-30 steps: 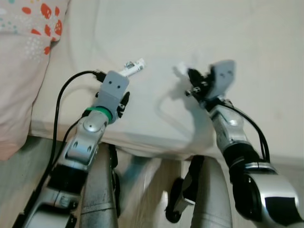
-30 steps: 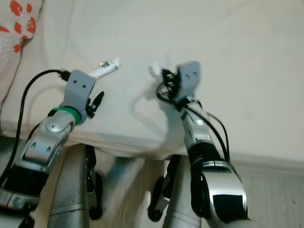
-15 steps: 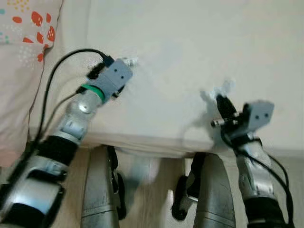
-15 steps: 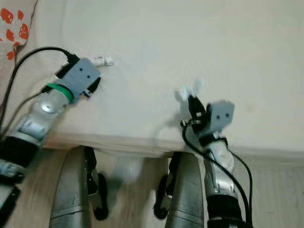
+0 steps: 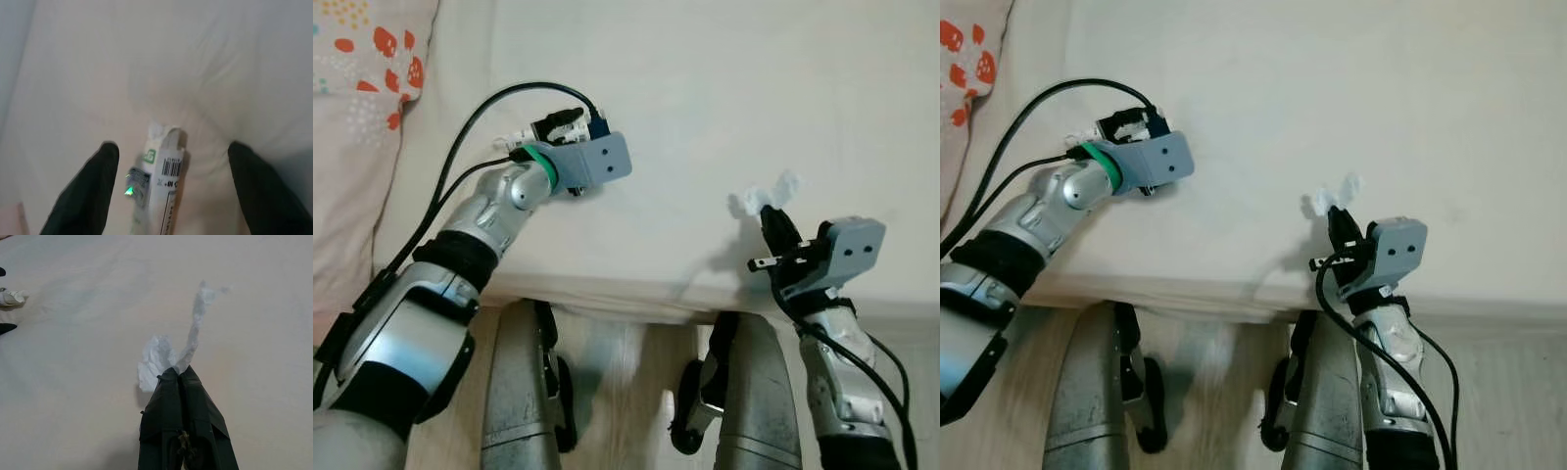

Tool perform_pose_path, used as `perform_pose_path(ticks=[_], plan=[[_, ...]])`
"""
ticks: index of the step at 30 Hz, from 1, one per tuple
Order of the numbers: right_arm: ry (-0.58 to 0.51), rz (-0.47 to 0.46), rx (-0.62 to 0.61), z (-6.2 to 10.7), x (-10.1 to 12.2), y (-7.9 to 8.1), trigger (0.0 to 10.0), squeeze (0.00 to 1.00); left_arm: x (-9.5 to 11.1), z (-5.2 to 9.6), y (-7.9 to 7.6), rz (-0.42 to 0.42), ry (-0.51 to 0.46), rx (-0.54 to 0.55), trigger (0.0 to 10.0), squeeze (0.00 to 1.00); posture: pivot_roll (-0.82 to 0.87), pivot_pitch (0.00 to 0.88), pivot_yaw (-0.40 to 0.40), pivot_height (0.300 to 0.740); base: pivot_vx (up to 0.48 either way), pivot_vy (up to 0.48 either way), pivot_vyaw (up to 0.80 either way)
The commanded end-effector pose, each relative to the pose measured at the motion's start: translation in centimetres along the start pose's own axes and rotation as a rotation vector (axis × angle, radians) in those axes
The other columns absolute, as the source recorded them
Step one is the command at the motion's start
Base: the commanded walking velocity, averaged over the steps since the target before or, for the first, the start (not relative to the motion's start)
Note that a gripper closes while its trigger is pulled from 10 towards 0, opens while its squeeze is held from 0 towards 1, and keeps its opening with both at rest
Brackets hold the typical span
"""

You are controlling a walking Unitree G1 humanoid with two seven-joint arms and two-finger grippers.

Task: Clean up the room

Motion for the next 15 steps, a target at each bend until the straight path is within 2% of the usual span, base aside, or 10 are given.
perform_pose_path(ticks=[1,3,5,6,9,10,11,15], plan=[[0.040,-0.007,-0.022,1.0,-0.7,-0.6,10.0,0.00,-2.0,0.3,-1.2,-0.036,0.083,-0.021,10.0,0.00,0.05,0.409,0.090,0.536,0.000,0.000,0.00],[0.044,0.001,-0.038,1.4,-0.4,-1.0,10.0,0.00,-3.4,0.4,-0.7,-0.078,0.160,0.012,10.0,0.00,0.04,0.407,0.096,0.536,0.000,0.000,0.00],[0.047,0.002,-0.043,1.5,-0.3,-1.1,10.0,0.00,-4.0,0.5,-0.4,-0.087,0.185,0.030,10.0,0.00,0.03,0.405,0.097,0.536,0.000,0.000,0.00],[0.050,0.001,-0.047,1.6,-0.3,-1.1,10.0,0.00,-4.7,0.7,-0.1,-0.094,0.214,0.048,7.8,0.00,0.03,0.404,0.097,0.536,0.000,0.000,0.00],[0.055,0.000,-0.049,1.6,-0.3,-1.1,10.0,0.00,-5.2,0.8,0.1,-0.096,0.235,0.061,7.8,0.00,0.03,0.404,0.097,0.536,0.000,0.000,0.00],[0.060,-0.001,-0.051,1.7,-0.3,-1.2,10.0,0.00,-5.5,0.9,0.3,-0.099,0.248,0.068,2.3,0.00,0.03,0.404,0.097,0.536,0.000,0.000,0.00],[0.064,-0.003,-0.050,1.7,-0.4,-1.1,10.0,0.00,-6.3,1.2,0.6,-0.108,0.276,0.087,0.0,0.00,0.04,0.395,0.093,0.536,0.000,0.000,0.00],[0.071,-0.010,-0.047,1.5,-0.5,-0.9,10.0,0.00,-7.7,1.8,0.9,-0.130,0.322,0.118,0.0,0.00,0.05,0.391,0.091,0.536,0.000,0.000,0.00]])
Point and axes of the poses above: a point about 5 cm out from each wrist's last joint towards the gripper, its own z axis pointing back from the gripper into the wrist, its own x axis along the axis of the wrist's last joint, y = z × x, the point moved 4 cm from there along -z, pointing out of the wrist towards the gripper, and after that the axes turned 7 degrees about z, right-handed, at the moved point
